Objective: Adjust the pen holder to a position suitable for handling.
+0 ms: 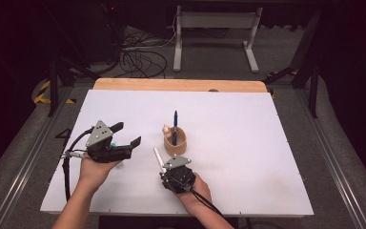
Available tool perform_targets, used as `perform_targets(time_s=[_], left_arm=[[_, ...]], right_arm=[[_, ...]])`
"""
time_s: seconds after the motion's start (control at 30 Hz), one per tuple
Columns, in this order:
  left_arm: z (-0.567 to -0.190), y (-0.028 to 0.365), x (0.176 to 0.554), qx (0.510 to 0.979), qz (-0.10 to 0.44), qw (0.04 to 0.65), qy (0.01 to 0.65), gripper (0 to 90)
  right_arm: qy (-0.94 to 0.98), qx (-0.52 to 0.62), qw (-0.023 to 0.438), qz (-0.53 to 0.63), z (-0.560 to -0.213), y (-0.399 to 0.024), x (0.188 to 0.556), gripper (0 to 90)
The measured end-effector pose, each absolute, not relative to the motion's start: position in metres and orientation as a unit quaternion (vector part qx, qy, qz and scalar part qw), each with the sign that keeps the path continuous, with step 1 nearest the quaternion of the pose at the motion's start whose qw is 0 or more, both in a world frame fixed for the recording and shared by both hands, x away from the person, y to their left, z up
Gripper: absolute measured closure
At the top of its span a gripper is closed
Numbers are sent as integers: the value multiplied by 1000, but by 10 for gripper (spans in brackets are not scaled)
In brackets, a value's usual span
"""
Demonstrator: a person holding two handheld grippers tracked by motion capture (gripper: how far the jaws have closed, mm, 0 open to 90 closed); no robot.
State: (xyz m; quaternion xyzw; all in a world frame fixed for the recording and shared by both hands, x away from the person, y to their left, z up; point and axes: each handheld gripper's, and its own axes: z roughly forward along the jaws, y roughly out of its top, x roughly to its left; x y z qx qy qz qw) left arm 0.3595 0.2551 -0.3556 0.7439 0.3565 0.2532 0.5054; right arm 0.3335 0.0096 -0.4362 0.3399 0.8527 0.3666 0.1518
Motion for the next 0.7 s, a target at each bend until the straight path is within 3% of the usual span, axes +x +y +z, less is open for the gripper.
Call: perform_targets(time_s=[0.2, 0.47, 0.7], left_arm=[[-356, 253, 360, 743, 242, 511, 358, 182], [-355, 253, 359, 741, 242, 514, 357, 182], [-356, 252, 360, 744, 238, 511, 359, 182]], right_arm=[[855, 332, 153, 368, -437, 9, 334, 687], [856, 328, 150, 370, -437, 9, 334, 787], [857, 323, 146, 374, -437, 7, 336, 792]])
